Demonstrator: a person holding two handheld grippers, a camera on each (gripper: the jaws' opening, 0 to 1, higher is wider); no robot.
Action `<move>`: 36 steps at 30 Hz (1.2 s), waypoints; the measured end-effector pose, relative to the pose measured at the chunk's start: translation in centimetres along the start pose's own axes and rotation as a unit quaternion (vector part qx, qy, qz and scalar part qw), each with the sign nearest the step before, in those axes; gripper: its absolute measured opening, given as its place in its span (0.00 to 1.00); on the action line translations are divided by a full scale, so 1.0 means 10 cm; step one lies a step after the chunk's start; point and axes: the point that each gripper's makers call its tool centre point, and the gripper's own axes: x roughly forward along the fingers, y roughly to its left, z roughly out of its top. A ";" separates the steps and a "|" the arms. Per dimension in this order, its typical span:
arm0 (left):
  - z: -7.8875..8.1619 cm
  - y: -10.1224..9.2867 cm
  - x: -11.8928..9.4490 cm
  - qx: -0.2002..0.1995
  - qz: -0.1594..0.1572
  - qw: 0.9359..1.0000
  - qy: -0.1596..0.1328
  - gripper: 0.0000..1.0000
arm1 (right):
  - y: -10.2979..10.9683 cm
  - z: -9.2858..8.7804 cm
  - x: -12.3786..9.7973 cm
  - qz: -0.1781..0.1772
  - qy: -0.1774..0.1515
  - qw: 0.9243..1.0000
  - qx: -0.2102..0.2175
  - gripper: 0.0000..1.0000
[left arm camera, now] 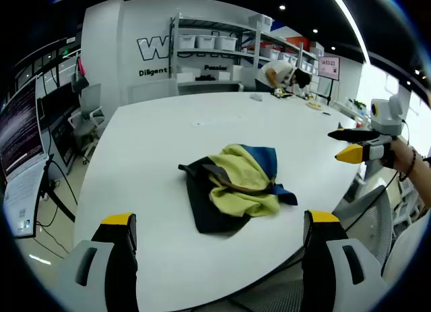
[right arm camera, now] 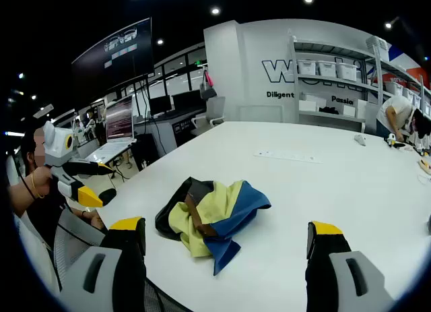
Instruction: Fold the garment on the visible template until the final outline fits inside the template.
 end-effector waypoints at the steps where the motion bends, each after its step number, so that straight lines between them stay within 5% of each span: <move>1: 0.01 0.00 0.00 0.000 -0.001 1.000 -0.002 0.99 | 0.00 0.00 0.00 0.001 0.000 1.000 -0.001 0.99; 36: -0.04 0.11 -0.08 -0.012 0.001 1.000 0.013 0.97 | -0.03 0.01 0.06 -0.004 0.024 1.000 0.016 0.99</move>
